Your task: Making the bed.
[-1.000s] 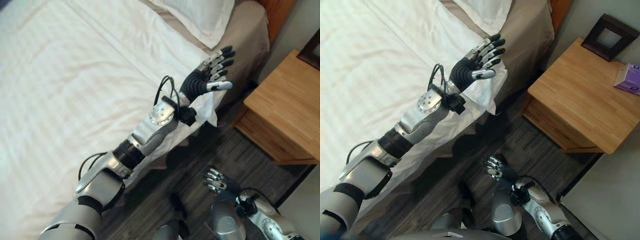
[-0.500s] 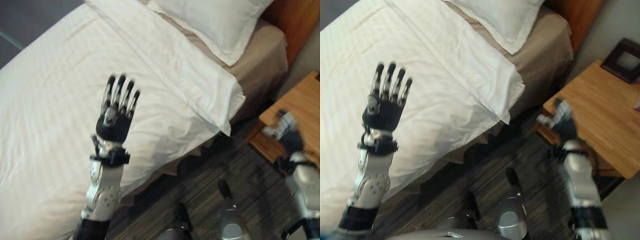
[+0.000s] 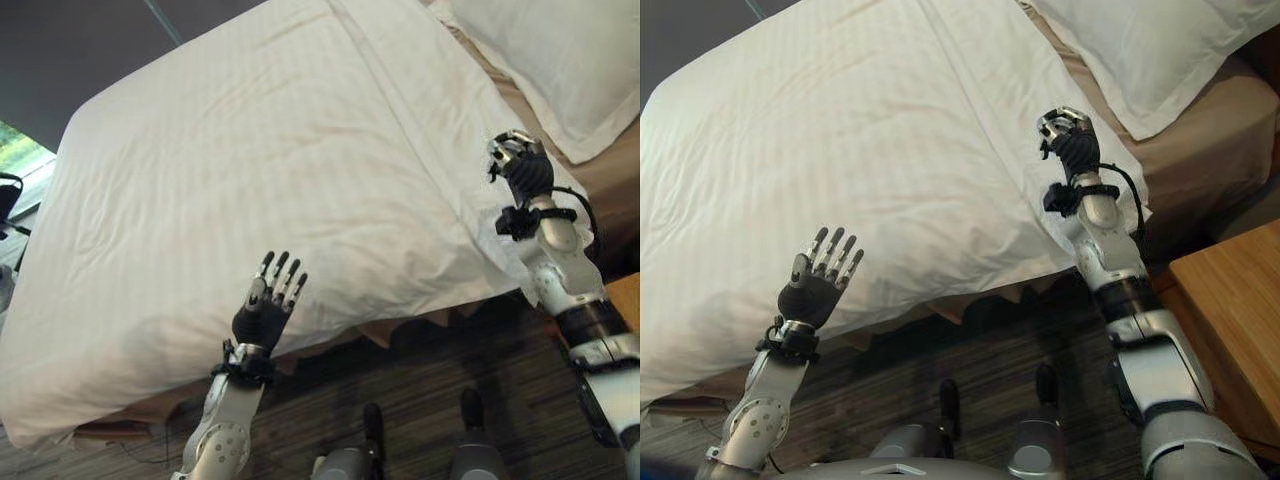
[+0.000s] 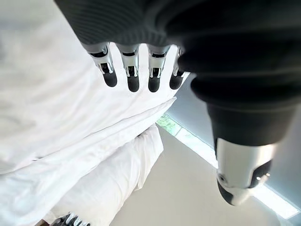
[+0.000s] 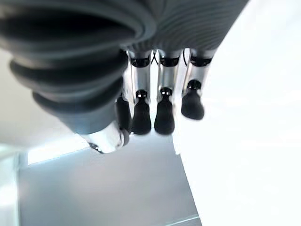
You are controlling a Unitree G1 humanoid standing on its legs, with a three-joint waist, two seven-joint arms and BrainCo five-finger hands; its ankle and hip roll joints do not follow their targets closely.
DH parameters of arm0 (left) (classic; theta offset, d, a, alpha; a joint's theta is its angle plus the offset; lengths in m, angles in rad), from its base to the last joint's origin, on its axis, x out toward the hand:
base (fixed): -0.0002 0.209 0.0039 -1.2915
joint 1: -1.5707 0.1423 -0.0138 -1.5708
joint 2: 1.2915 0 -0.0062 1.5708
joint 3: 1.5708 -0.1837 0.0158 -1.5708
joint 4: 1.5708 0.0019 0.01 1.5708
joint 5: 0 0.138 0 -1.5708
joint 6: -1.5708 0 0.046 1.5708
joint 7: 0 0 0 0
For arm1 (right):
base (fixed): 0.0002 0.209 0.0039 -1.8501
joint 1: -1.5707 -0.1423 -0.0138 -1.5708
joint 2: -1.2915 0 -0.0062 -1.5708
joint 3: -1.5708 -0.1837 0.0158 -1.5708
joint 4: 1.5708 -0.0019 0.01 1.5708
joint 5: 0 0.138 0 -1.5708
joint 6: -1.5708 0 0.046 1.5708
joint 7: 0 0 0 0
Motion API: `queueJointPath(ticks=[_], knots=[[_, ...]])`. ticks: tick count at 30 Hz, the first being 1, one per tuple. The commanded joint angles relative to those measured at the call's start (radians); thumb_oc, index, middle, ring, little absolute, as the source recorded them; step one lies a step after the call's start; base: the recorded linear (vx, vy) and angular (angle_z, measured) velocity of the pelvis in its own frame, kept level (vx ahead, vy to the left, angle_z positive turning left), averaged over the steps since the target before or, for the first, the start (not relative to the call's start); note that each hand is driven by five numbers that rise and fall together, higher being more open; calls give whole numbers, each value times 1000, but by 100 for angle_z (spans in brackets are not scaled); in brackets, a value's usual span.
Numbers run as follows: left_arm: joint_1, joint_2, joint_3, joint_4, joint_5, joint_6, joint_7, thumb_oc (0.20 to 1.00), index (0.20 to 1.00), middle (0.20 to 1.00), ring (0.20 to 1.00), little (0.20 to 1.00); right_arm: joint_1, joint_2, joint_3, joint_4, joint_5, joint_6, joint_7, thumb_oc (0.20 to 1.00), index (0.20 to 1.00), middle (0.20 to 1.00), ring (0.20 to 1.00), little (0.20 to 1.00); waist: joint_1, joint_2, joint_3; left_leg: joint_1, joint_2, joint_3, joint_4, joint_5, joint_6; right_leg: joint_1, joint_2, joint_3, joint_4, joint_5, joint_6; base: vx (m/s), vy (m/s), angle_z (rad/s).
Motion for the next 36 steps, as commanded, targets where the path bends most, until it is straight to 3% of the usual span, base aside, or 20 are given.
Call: queueJointPath(ticks=[1,6,8,9,11,12,14,17,19,20,25,29,31,32,33,34,35,36], knots=[[-37,56,6,-18,-24,-32,-16,1000,1000,1000,1000,1000,-176,7,28,110,86,-34,11,200,200,200,200,200,23,-62,-16,40,-27,1,7,-14,-30,1,-3,34,12,-47,-3,-24,-4,7],[-45,61,2,-10,-20,-42,-15,1000,1000,1000,1000,1000,-259,-21,20,345,122,-6,24,200,200,200,200,200,50,-45,-9,17,-30,-6,7,-6,-34,-20,-5,28,12,-45,1,-12,0,4],[-56,54,-15,4,-14,-37,-18,1000,1000,1000,1000,1000,-294,-29,16,547,148,43,55,200,200,200,200,200,65,-37,-9,9,-32,-8,7,-2,-36,-28,-6,24,12,-45,2,-8,-1,5],[-68,49,-31,16,1,-25,-20,1000,1000,1000,1000,1000,-304,-45,-23,723,180,105,61,200,200,200,200,200,79,-22,-5,3,-35,-11,7,2,-36,-33,-9,18,12,-46,4,0,0,0],[-73,46,-36,12,4,-24,-20,1000,1000,1000,1000,1000,-307,-53,-40,761,193,116,70,200,200,200,200,200,85,-16,-7,0,-37,-14,7,3,-36,-35,-10,16,12,-47,4,0,0,0],[-76,32,-39,6,18,-11,-20,1000,1000,1000,1000,1000,-247,-31,-135,818,257,118,44,200,200,200,200,200,89,6,-3,-3,-41,-19,7,3,-36,-34,-13,12,12,-52,7,0,0,0],[-73,30,-39,-2,22,-7,-25,1000,1000,1000,1000,1000,-189,-19,-176,830,270,119,54,200,200,200,200,200,91,12,-6,-3,-42,-21,7,3,-36,-31,-14,9,12,-56,8,45,13,6],[-67,5,-31,-10,30,-8,-40,1000,1000,1000,1000,1000,-10,62,-276,818,330,99,81,200,200,200,200,200,75,26,0,1,-41,-20,7,0,-34,-26,-12,6,12,-63,9,45,14,5],[-39,-17,-16,8,27,-11,-47,1000,1000,1000,1000,1000,199,153,-331,789,369,86,127,200,200,200,200,200,46,17,2,11,-39,-16,7,-8,-31,-14,-9,8,12,-67,7,66,6,5],[-34,-14,-17,8,26,-12,-48,1000,1000,1000,1000,1000,208,157,-332,783,368,85,126,200,200,200,200,200,46,15,-1,13,-40,-17,7,-9,-31,-12,-10,7,12,-68,7,59,-4,3],[-4,-48,32,27,24,-16,-48,1000,1000,1000,1000,1000,553,255,-373,813,232,105,146,200,200,200,200,200,-17,-19,0,37,-41,-13,7,-25,-26,7,-13,10,12,-70,9,42,2,1],[-3,-48,45,33,48,-23,-45,1000,1000,1000,1000,1000,659,268,-351,786,128,101,154,200,200,200,200,200,-45,-42,-3,48,-44,-11,7,-32,-24,14,-17,12,12,-66,13,2,17,-4],[1,-47,57,35,65,-30,-46,1000,1000,1000,1000,1000,726,272,-304,671,66,73,159,200,200,200,200,200,-64,-61,-5,54,-45,-6,7,-34,-23,18,-18,18,12,-61,15,0,40,-13],[13,-49,75,37,76,-37,-42,1000,1000,1000,1000,1000,791,265,-266,494,23,52,160,200,200,200,200,200,-78,-75,-7,60,-45,-2,7,-35,-22,21,-18,24,12,-57,16,23,34,-9],[31,-51,101,59,117,-44,-33,1000,1000,1000,1000,1000,901,242,-245,181,-14,24,172,200,200,200,200,200,-102,-99,-20,68,-43,8,7,-39,-22,27,-17,32,12,-51,17,23,34,-5],[32,-51,100,58,118,-44,-33,1000,1000,1000,1000,1000,904,243,-245,177,-14,26,171,551,551,551,551,551,-101,-99,-21,68,-43,8,7,-39,-22,26,-17,32,12,-51,17,30,37,-13],[42,-52,99,78,140,-44,-24,1000,1000,1000,1000,1000,943,219,-244,37,-36,14,179,1000,1000,1000,1000,1000,-111,-110,-29,77,-42,11,7,-42,-20,33,-18,34,12,-50,18,19,26,-24],[50,-51,96,90,165,-42,-14,1000,1000,1000,1000,1000,974,195,-241,-86,-71,8,189,1000,1000,1000,1000,1000,-117,-119,-37,86,-41,14,7,-46,-18,40,-18,35,12,-48,19,33,57,-22]])
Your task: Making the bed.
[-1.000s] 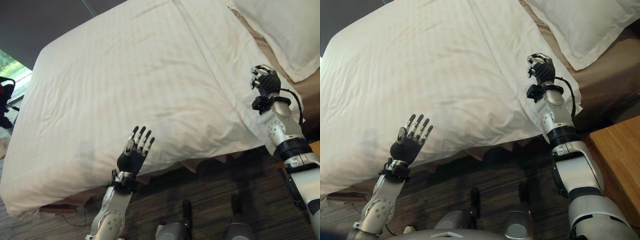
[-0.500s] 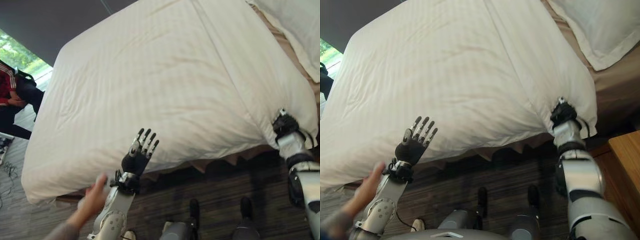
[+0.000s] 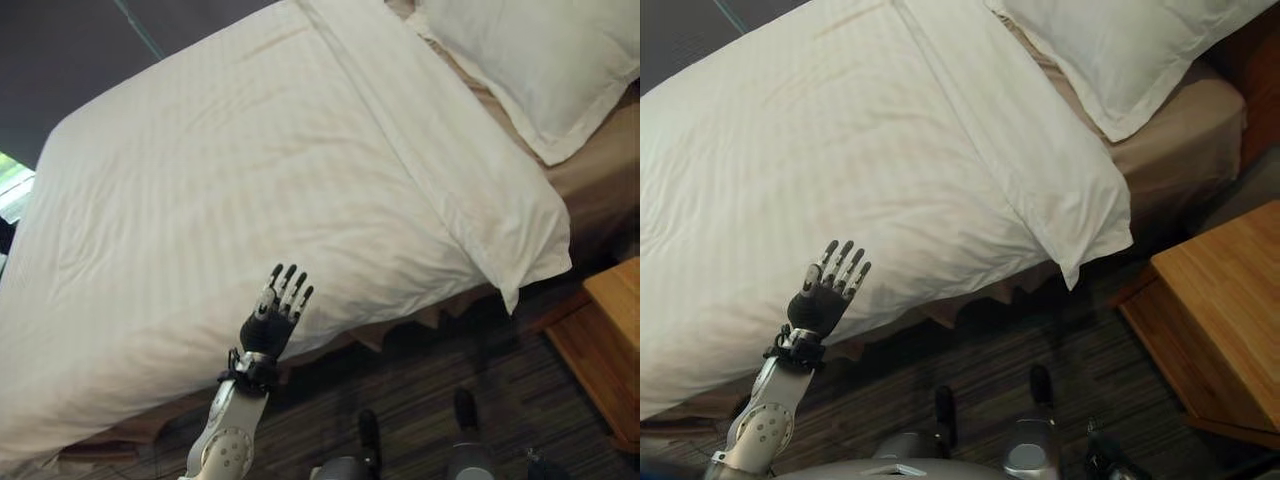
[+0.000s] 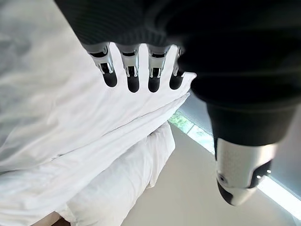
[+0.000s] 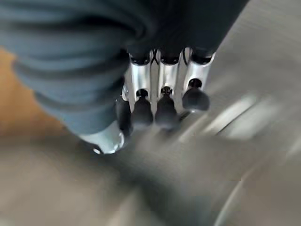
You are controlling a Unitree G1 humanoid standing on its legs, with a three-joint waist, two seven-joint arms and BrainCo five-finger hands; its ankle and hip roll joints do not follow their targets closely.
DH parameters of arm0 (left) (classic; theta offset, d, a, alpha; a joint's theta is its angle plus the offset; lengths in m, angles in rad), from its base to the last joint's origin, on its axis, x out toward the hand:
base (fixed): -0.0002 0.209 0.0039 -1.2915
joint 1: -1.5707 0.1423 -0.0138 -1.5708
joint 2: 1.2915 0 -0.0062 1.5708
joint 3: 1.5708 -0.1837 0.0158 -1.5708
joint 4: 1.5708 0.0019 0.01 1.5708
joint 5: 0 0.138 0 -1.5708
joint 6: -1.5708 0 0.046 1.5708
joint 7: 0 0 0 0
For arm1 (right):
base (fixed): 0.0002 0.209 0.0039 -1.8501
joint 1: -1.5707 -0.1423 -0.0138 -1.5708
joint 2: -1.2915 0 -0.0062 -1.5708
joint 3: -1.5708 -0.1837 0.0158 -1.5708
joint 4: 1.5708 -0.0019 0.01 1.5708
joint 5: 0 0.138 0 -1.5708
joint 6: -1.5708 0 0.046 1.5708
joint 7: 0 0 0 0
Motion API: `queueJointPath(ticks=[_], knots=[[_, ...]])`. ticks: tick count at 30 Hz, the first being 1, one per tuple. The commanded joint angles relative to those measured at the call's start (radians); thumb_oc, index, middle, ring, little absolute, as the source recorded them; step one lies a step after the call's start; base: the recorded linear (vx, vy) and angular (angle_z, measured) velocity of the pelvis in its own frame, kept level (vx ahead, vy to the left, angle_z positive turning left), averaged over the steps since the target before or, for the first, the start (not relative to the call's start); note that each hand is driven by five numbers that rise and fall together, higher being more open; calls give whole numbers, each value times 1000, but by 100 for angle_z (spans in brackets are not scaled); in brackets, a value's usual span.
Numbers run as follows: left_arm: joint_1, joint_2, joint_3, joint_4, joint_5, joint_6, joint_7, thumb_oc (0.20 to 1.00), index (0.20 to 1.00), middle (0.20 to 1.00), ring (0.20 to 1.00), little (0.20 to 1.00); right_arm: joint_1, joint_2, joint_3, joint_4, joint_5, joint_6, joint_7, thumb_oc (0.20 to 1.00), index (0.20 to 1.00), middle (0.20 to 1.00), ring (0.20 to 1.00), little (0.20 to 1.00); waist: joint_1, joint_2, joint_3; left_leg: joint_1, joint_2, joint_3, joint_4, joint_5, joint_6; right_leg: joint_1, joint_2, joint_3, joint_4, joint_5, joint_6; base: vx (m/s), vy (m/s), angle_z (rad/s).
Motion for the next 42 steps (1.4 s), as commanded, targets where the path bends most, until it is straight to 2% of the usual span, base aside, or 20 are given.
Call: queueJointPath(ticks=[1,2,3,6,9,13,16,22,24,25,26,28,30,31,33,35,38,40,41,42], knots=[[1,39,20,49,151,-29,2,1000,1000,1000,1000,1000,-68,-55,-10,-174,-150,-68,29,1000,1000,1000,1000,1000,-22,-72,-30,113,-47,6,13,-38,-4,71,-22,18,12,-40,23,25,42,-11],[1,39,19,49,152,-29,2,1000,1000,1000,1000,1000,-66,-55,-11,-176,-151,-67,28,1000,1000,1000,1000,1000,-22,-72,-28,115,-47,5,13,-38,-4,73,-23,17,12,-41,23,39,67,3],[15,73,6,67,232,-5,0,1000,1000,1000,1000,1000,-58,-89,-20,-309,-247,-70,24,1000,1000,1000,1000,1000,-29,-84,-47,137,-50,0,13,-46,4,100,-28,13,12,-38,26,24,36,2],[34,76,-11,87,260,18,-7,1000,1000,1000,1000,1000,-57,-118,-27,-398,-348,-82,13,1000,1000,1000,1000,1000,-32,-96,-58,160,-51,-7,13,-56,13,120,-32,11,23,-43,28,2,67,8],[74,46,-54,118,306,64,3,1000,1000,1000,1000,1000,-55,-92,-4,-463,-381,-64,2,1000,1000,1000,1000,1000,-32,-116,-82,193,-54,-13,13,-71,28,147,-35,7,47,-58,31,2,54,8],[74,11,-61,129,342,53,46,1000,1000,1000,1000,1000,-57,-61,68,-490,-365,-52,10,1000,1000,1000,1000,1000,-27,-133,-93,213,-56,-18,13,-81,36,162,-38,2,62,-72,32,-10,47,5],[59,-48,-75,150,245,41,72,1000,1000,1000,1000,1000,-57,-44,140,-499,-357,-47,6,1000,1000,1000,1000,1000,-15,-150,-102,229,-60,-22,13,-87,42,181,-42,2,66,-79,35,-3,7,2],[12,9,-71,124,329,10,60,1000,1000,1000,1000,1000,-117,-63,234,-519,-367,-52,27,1000,1000,1000,1000,1000,16,-164,-82,235,-52,-3,22,-77,45,163,-35,16,88,-73,38,-81,-35,-11],[15,28,-50,122,346,-1,66,1000,1000,1000,1000,1000,-117,-69,231,-522,-381,-56,22,1000,1000,1000,1000,1000,16,-167,-72,211,-41,-31,40,-70,44,149,4,61,126,-97,27,-133,-90,-6],[12,39,-42,128,354,-5,74,1000,1000,1000,1000,1000,-109,-68,224,-519,-375,-62,12,1000,1000,1000,1000,1000,10,-168,-72,174,-34,-70,64,-63,47,141,62,147,158,-135,4,-168,-122,23],[12,36,-29,141,349,-11,83,1000,1000,1000,1000,1000,-101,-59,220,-504,-353,-65,6,1000,1000,1000,1000,1000,21,-168,-72,144,-34,-121,91,-57,42,155,79,184,154,-163,-11,-115,-139,75],[19,14,-3,159,349,-22,99,1000,1000,1000,1000,1000,-93,-52,208,-497,-327,-67,-2,1000,1000,1000,1000,1000,62,-167,-67,125,-49,-192,92,-40,31,179,73,159,133,-155,-29,-52,-200,121],[6,-7,2,154,320,-32,134,1000,1000,1000,1000,1000,-90,-57,196,-488,-316,-71,-17,1000,1000,1000,1000,1000,96,-159,-45,83,-57,-260,111,-3,0,219,62,74,93,-156,-37,-167,-213,115],[9,-17,-10,142,292,-29,124,1000,1000,1000,1000,1000,-79,-55,168,-485,-305,-75,-39,1000,1000,1000,1000,1000,102,-153,-43,53,-76,-304,95,30,-6,230,58,26,70,-153,-33,-154,-125,122],[11,-20,-14,141,285,-28,120,1000,1000,1000,1000,1000,-83,-53,151,-479,-296,-77,-52,1000,1000,1000,1000,1000,98,-154,-37,32,-86,-309,107,36,-7,223,48,-6,71,-151,-31,-178,-22,177],[23,-27,-6,135,296,-23,125,1000,1000,1000,1000,1000,-109,-54,120,-472,-281,-84,-79,1000,1000,1000,1000,1000,104,-164,-30,29,-66,-251,154,7,-2,196,14,-65,92,-140,-34,-294,61,169],[23,-45,1,144,282,-22,124,1000,1000,1000,1000,1000,-136,-48,112,-477,-280,-92,-107,1000,1000,1000,1000,1000,90,-174,-29,111,33,-158,253,-5,-10,165,-33,-140,108,-113,-36,-302,136,87],[17,-42,1,139,291,-16,128,1000,1000,1000,1000,1000,-131,-39,109,-474,-271,-87,-110,1000,1000,1000,1000,1000,67,-164,-42,189,91,-104,236,7,-27,148,-51,-179,115,-105,-29,-280,271,97],[-20,-29,-6,140,298,-10,126,1000,1000,1000,1000,1000,-119,-33,97,-476,-274,-87,-113,1000,1000,1000,1000,1000,32,-149,-63,242,128,-20,205,-13,-41,132,-83,-234,130,-93,-11,-214,276,92],[-21,-29,-6,140,298,-10,126,1000,1000,1000,1000,1000,-119,-33,97,-476,-274,-87,-113,1000,1000,1000,1000,1000,31,-150,-64,240,127,-21,203,-10,-40,130,-85,-235,129,-91,-11,-195,321,99]])
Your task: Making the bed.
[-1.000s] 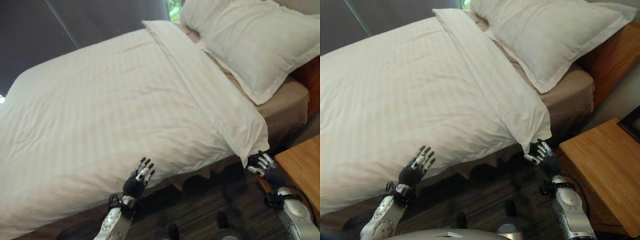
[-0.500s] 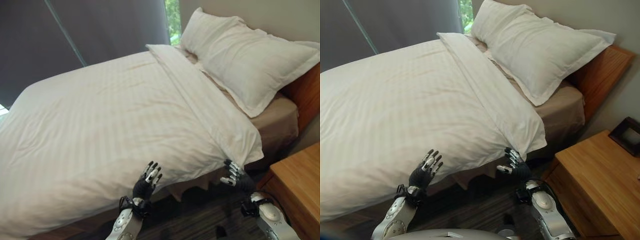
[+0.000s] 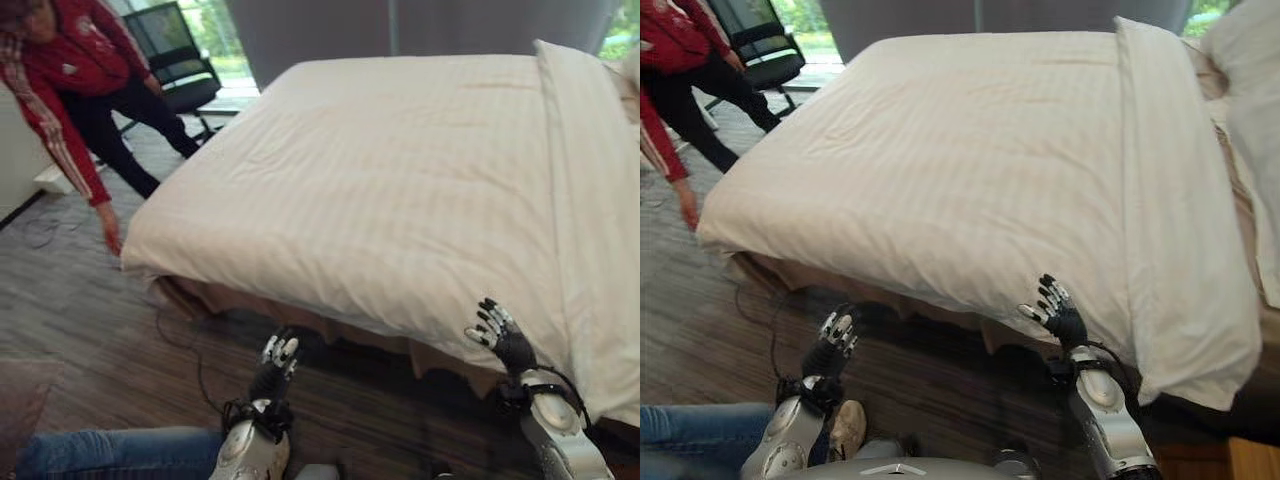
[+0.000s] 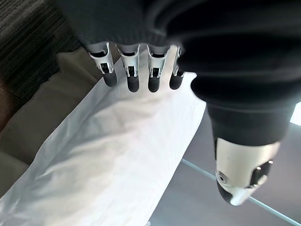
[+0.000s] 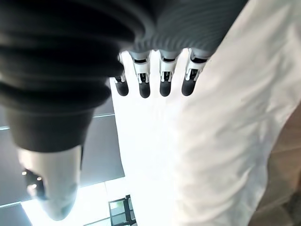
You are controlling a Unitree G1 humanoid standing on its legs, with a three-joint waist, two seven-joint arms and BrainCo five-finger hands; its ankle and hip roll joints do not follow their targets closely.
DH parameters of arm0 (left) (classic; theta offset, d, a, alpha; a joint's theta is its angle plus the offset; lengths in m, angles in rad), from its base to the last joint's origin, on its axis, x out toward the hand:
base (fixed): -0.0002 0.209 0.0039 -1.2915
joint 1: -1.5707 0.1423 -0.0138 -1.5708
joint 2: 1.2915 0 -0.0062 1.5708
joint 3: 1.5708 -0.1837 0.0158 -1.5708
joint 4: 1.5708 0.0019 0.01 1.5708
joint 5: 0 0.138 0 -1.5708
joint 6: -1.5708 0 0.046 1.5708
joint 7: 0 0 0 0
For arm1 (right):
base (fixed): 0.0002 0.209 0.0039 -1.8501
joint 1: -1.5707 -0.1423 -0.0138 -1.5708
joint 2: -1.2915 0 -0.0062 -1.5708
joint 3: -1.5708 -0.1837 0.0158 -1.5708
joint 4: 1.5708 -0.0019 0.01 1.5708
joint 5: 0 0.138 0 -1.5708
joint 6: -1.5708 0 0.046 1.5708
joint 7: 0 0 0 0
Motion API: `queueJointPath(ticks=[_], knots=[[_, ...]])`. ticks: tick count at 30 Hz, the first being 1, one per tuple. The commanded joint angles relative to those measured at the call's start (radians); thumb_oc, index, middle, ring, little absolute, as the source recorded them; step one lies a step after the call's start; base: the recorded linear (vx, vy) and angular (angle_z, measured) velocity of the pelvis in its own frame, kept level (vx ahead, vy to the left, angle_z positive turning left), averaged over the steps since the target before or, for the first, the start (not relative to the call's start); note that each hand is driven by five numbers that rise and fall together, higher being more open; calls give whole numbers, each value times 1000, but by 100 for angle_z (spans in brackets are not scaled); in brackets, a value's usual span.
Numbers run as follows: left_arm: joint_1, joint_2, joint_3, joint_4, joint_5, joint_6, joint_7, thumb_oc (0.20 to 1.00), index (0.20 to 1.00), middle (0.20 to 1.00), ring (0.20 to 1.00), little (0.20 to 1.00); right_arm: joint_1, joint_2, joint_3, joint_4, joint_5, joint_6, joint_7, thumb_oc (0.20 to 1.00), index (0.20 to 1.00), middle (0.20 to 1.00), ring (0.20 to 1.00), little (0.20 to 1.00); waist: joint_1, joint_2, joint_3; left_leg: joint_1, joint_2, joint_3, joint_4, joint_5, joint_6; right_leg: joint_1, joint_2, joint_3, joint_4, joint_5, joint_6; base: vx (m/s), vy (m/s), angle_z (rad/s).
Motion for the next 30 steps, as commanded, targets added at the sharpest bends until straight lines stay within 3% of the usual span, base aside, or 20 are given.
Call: queueJointPath(ticks=[1,3,7,8,10,11,14,15,17,18,22,25,30], knots=[[-91,52,34,-69,-5,-34,-6,1000,1000,1000,1000,1000,-30,17,-15,-18,10,-48,-8,1000,1000,1000,1000,1000,-45,6,-30,146,58,97,-188,77,-39,-115,-38,40,21,74,93,-94,213,106],[-120,62,22,-74,19,-28,-12,1000,1000,1000,1000,1000,-10,34,-29,-19,6,-42,-17,1000,1000,1000,1000,1000,-56,18,-39,157,32,148,-285,39,-37,-119,-82,2,8,101,120,-142,393,145],[-157,92,7,-88,71,-30,-24,1000,1000,1000,1000,1000,-2,70,-53,-5,-19,-46,-37,1000,1000,1000,1000,1000,-69,-1,-24,140,-70,105,-327,-5,15,-145,-161,39,3,215,171,-118,436,76],[-160,107,5,-88,103,-33,-30,1000,1000,1000,1000,1000,-1,92,-55,0,-13,-49,-42,1000,1000,1000,1000,1000,-86,-4,-20,135,-82,96,-334,-7,26,-161,-148,104,18,223,175,-122,379,29],[-172,119,10,-70,125,-47,-15,1000,1000,1000,1000,1000,-22,109,-38,7,25,-55,-38,1000,1000,1000,1000,1000,-118,7,-2,127,-102,75,-334,0,43,-223,-36,333,94,189,166,-114,439,40],[-174,111,15,-65,111,-49,-8,1000,1000,1000,1000,1000,-26,117,-29,-12,80,-63,-20,1000,1000,1000,1000,1000,-119,17,7,125,-110,73,-334,13,53,-219,23,360,124,139,159,-122,469,44],[-149,111,24,-79,115,-35,-24,1000,1000,1000,1000,1000,-16,85,-14,-30,23,-58,20,1000,1000,1000,1000,1000,-107,25,-1,105,-143,66,-334,24,88,-204,80,269,199,56,111,-103,313,29],[-134,106,36,-81,125,-35,-29,1000,1000,1000,1000,1000,-17,67,-12,-28,5,-54,31,1000,1000,1000,1000,1000,-101,15,-13,101,-161,61,-334,26,95,-185,121,268,179,29,96,-46,221,18],[-121,96,40,-81,112,-41,-20,1000,1000,1000,1000,1000,-11,72,-6,-28,31,-55,45,1000,1000,1000,1000,1000,-90,4,-16,97,-173,55,-334,28,99,-172,128,267,162,26,86,-57,112,6],[-99,65,59,-82,71,-51,-7,1000,1000,1000,1000,1000,-25,80,11,-19,71,-55,48,1000,1000,1000,1000,1000,-68,-20,-24,97,-181,59,-334,26,102,-148,112,242,99,60,96,-79,47,0],[-63,40,89,-97,26,-71,36,1000,1000,1000,1000,1000,-51,84,28,-22,99,-57,32,1000,1000,1000,1000,1000,-28,-55,-30,96,-177,61,-334,23,107,-144,124,271,50,104,109,-44,-28,-10],[-68,65,76,-75,79,-53,27,1000,1000,1000,1000,1000,-66,91,41,-16,94,-53,24,1000,1000,1000,1000,1000,-24,-72,-30,98,-171,68,-330,21,113,-136,128,297,44,100,109,-56,-29,-23],[-79,62,80,-95,81,-60,27,1000,1000,1000,1000,1000,-60,84,57,-5,94,-38,41,1000,1000,1000,1000,1000,-26,-73,-62,114,-169,87,-333,14,112,-94,123,297,-3,85,97,10,-8,-13]])
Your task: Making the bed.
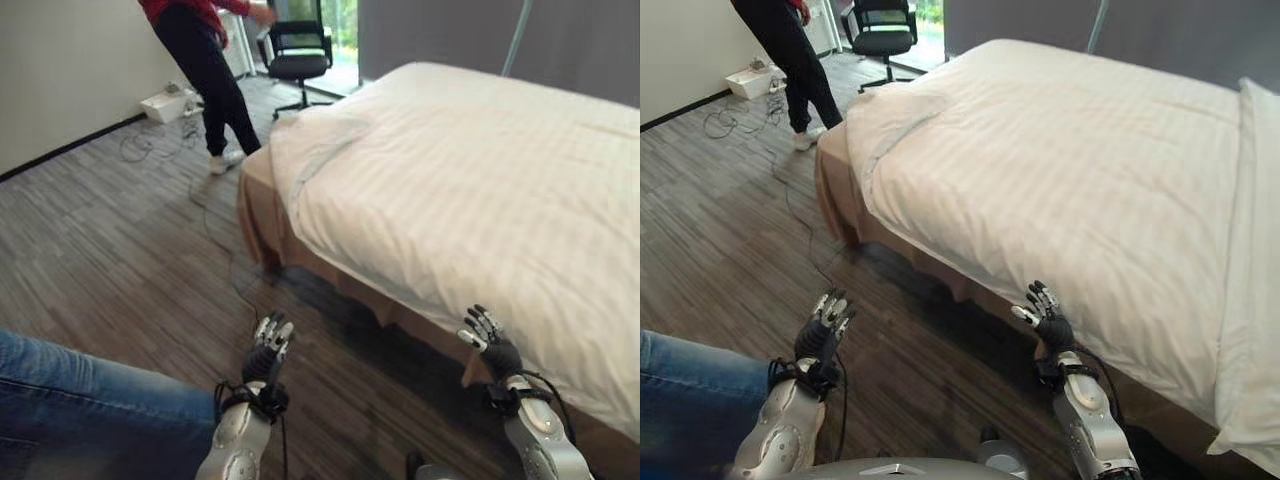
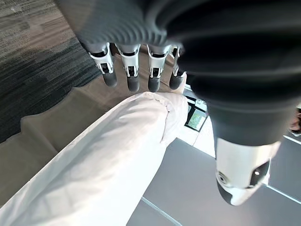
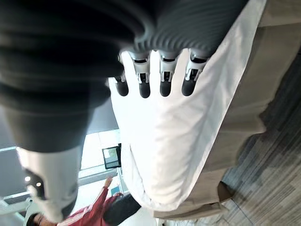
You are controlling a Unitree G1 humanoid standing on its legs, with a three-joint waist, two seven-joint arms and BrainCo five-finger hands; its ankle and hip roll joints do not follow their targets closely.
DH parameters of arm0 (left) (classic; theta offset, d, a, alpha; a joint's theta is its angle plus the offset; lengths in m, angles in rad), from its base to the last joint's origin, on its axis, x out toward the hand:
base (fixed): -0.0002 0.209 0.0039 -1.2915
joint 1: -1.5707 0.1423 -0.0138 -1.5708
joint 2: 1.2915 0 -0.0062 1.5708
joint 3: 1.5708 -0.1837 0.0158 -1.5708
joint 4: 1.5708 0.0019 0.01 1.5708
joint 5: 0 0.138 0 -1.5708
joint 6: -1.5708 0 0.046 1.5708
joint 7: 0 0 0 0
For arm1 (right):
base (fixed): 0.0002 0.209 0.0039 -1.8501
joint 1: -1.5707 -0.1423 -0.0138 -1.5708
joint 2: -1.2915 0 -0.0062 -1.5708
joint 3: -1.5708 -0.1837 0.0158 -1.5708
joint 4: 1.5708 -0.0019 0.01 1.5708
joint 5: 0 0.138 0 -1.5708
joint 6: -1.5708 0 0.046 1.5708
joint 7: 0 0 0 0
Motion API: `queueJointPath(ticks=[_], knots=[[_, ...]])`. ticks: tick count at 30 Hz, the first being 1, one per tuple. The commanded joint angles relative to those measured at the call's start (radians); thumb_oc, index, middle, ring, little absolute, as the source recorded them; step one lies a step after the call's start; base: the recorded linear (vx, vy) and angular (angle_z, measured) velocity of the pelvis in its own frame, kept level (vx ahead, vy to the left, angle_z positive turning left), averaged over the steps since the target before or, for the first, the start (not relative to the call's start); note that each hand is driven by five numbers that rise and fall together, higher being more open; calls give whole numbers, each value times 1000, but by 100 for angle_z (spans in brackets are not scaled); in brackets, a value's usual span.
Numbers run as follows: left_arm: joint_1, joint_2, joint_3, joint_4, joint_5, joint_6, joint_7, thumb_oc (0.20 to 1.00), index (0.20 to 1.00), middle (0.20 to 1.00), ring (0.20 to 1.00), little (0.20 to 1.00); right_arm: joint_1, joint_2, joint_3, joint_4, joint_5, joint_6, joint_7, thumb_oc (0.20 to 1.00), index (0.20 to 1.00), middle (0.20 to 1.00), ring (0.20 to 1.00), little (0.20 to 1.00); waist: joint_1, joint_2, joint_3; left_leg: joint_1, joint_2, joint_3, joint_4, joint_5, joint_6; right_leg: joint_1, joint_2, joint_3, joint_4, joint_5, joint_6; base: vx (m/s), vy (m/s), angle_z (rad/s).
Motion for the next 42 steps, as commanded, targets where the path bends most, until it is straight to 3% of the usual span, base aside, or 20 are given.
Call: queueJointPath(ticks=[1,5,6,10,16,22,26,29,30,31,32,35,36,38,39,40,41,42], knots=[[-44,21,37,-78,17,-59,-8,1000,1000,1000,1000,1000,-52,17,-9,-40,34,-41,6,1000,1000,1000,1000,1000,2,-14,-14,19,-116,12,6,-50,82,36,30,-17,-54,62,13,-23,4,-11],[-46,9,18,-81,7,-61,-11,1000,1000,1000,1000,1000,-59,34,-8,-35,86,-46,11,1000,1000,1000,1000,1000,-5,-6,-16,16,-120,28,5,-46,82,28,27,-14,-62,73,17,-47,12,-13],[-115,36,10,-14,92,-51,-19,1000,1000,1000,1000,1000,-108,-59,-49,-87,-91,-12,-6,1000,1000,1000,1000,1000,-5,22,12,-6,-60,106,19,10,22,88,-10,-226,-53,-1,-9,-29,37,-13],[-98,37,6,-8,102,-42,-21,1000,1000,1000,1000,1000,-100,-45,-52,-101,-58,-16,-5,1000,1000,1000,1000,1000,-2,17,13,-5,-70,97,18,5,32,96,-19,-224,-49,1,-5,-11,42,3],[-86,44,19,-16,107,-47,-37,1000,1000,1000,1000,1000,-91,-66,1,-109,-146,6,63,1000,1000,1000,1000,1000,6,10,21,-1,-86,100,15,0,45,93,-33,-220,-40,12,8,-19,41,1],[-101,58,33,-15,119,-62,-34,1000,1000,1000,1000,1000,-99,-79,47,-113,-151,-6,113,1000,1000,1000,1000,1000,14,7,37,-7,-80,87,29,0,39,89,-34,-207,-24,0,4,-12,-17,2],[-131,74,50,-18,104,-71,-46,1000,1000,1000,1000,1000,-126,-105,83,-101,-118,-8,147,1000,1000,1000,1000,1000,33,-13,81,-131,-58,58,208,-5,-9,97,-37,-248,-64,1,-16,-108,-92,17],[-171,77,52,-27,99,-88,-37,1000,1000,1000,1000,1000,-173,-148,109,-104,-160,-11,163,1000,1000,1000,1000,1000,58,-19,121,-238,-18,13,321,65,-72,113,-44,-292,-86,0,-23,-84,-7,63],[-179,72,50,-27,93,-89,-34,1000,1000,1000,1000,1000,-183,-154,108,-103,-173,-9,154,1000,1000,1000,1000,1000,56,-22,119,-233,13,33,296,66,-69,119,-56,-305,-90,2,-16,92,172,45],[-187,59,41,-27,78,-91,-32,1000,1000,1000,1000,1000,-184,-151,99,-111,-165,-16,142,1000,1000,1000,1000,1000,46,-21,106,-202,74,123,236,65,-62,132,-77,-330,-93,5,3,147,211,46],[-190,53,31,-23,75,-91,-32,1000,1000,1000,1000,1000,-177,-144,96,-120,-150,-18,142,1000,1000,1000,1000,1000,43,-13,98,-188,80,169,204,72,-59,141,-82,-342,-95,5,11,185,245,50],[-194,36,-11,-1,62,-88,-25,1000,1000,1000,1000,1000,-166,-117,111,-127,-148,-14,135,1000,1000,1000,1000,1000,41,12,81,-154,15,136,160,46,-30,137,-127,-327,-33,-4,29,200,338,27],[-192,30,-48,-3,49,-77,-26,1000,1000,1000,1000,1000,-152,-92,121,-132,-137,-12,111,1000,1000,1000,1000,1000,29,20,76,-117,-34,112,128,15,13,117,-168,-277,71,-4,33,205,374,10],[-193,30,-49,-3,49,-77,-26,1000,1000,1000,1000,1000,-152,-92,120,-132,-137,-12,111,1000,1000,1000,1000,1000,30,19,73,-120,-35,113,126,18,15,112,-169,-275,72,-2,34,93,177,18],[-191,30,-53,-6,49,-77,-29,1000,1000,1000,1000,1000,-151,-81,127,-131,-131,-13,112,1000,1000,1000,1000,1000,28,21,76,-99,-54,106,113,8,34,83,-193,-263,158,21,31,91,265,27],[-192,34,-60,-15,57,-76,-25,1000,1000,1000,1000,1000,-165,-60,149,-129,-124,-16,109,1000,1000,1000,1000,1000,31,18,83,-78,-89,115,100,-6,69,27,-246,-259,262,105,32,142,366,9],[-189,39,-63,-18,65,-72,-26,1000,1000,1000,1000,1000,-174,-48,168,-123,-122,-16,113,1000,1000,1000,1000,1000,33,27,89,-58,-97,120,85,-10,84,3,-262,-271,329,136,21,125,337,-6],[-189,45,-65,-20,78,-69,-27,1000,1000,1000,1000,1000,-182,-43,187,-115,-124,-14,116,1000,1000,1000,1000,1000,29,27,103,-36,-105,115,66,-7,90,-31,-244,-238,385,120,19,108,209,-21]])
